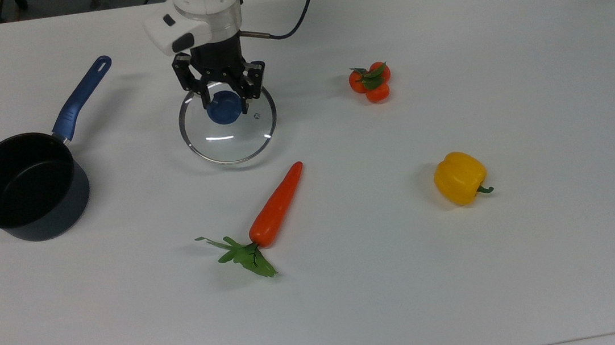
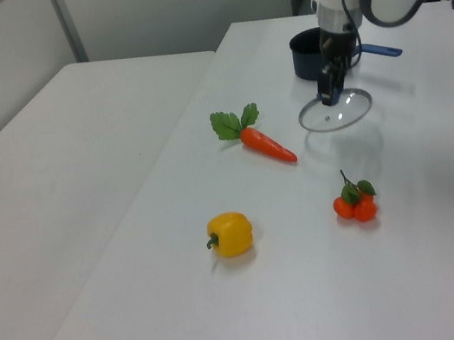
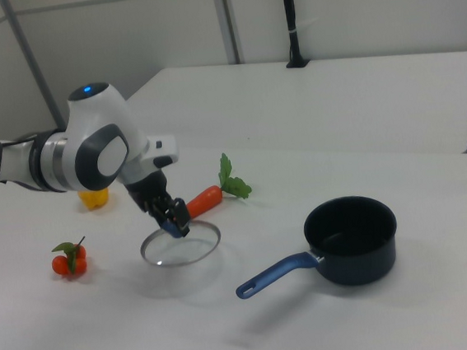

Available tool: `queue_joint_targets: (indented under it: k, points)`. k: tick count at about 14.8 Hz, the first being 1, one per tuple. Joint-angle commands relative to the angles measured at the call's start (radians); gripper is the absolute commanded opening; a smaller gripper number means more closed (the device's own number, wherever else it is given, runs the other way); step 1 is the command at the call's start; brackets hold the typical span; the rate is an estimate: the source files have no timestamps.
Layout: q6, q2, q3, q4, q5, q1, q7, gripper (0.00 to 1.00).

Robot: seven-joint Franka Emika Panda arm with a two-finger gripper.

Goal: Open lid
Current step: 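Lift the glass lid off the saucepan and carry it beside the pan, then lower the lid onto the table, open the gripper and rise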

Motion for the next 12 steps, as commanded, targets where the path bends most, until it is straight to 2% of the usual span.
queue_joint_targets:
  k: [1, 5, 6, 8, 9, 10, 11, 12]
  points:
    - [0.018, 0.038, -0.004, -0.023, -0.038, 0.019, 0.003, 0.46]
    - [0.020, 0.077, -0.004, -0.017, -0.052, 0.018, 0.005, 0.49]
    - [0.012, 0.081, -0.004, -0.012, -0.052, 0.018, 0.008, 0.57]
    - [-0.002, 0.080, -0.004, -0.009, -0.050, 0.020, 0.009, 0.85]
    - [-0.043, 0.078, -0.004, 0.017, -0.050, 0.020, 0.009, 0.87]
    - [-0.107, 0.078, -0.004, 0.057, -0.050, 0.023, 0.009, 0.96]
    - [-0.147, 0.074, -0.004, 0.080, -0.052, 0.024, 0.009, 1.00]
    - [-0.205, 0.063, -0.004, 0.121, -0.050, 0.026, 0.009, 1.00]
